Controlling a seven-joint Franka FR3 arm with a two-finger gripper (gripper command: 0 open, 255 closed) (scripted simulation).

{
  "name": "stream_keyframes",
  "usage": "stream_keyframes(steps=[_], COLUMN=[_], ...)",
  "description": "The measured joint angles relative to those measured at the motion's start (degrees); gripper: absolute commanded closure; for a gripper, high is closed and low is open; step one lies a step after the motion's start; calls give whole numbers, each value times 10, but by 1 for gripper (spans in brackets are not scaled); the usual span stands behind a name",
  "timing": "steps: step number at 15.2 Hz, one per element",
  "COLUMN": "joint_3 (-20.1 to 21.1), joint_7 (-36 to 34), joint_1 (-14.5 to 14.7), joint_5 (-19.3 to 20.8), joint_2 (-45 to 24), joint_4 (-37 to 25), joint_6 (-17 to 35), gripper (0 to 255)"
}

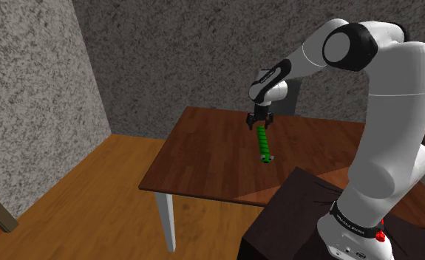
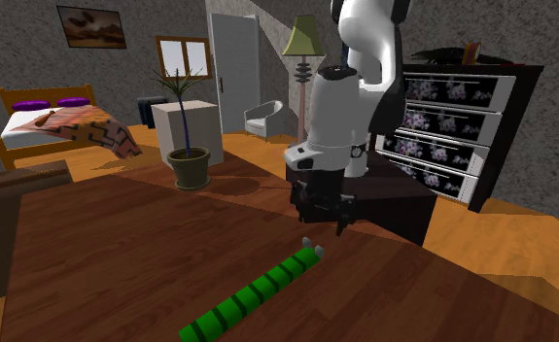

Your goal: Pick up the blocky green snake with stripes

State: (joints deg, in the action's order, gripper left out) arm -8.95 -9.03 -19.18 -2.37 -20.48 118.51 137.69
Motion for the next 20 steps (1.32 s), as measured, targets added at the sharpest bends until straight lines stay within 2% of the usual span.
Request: stream_keyframes(steps=[8,14,20], joint_3=[-12,-17,-13], joint_7=[-14,-27,-29], joint_1=[-47,-91,-98], joint_5=[-40,-66,-73], joint_2=[-146,-267,-306], joint_4=[-118,-250,-264], joint_6=[26,13,38], gripper=[0,0,0])
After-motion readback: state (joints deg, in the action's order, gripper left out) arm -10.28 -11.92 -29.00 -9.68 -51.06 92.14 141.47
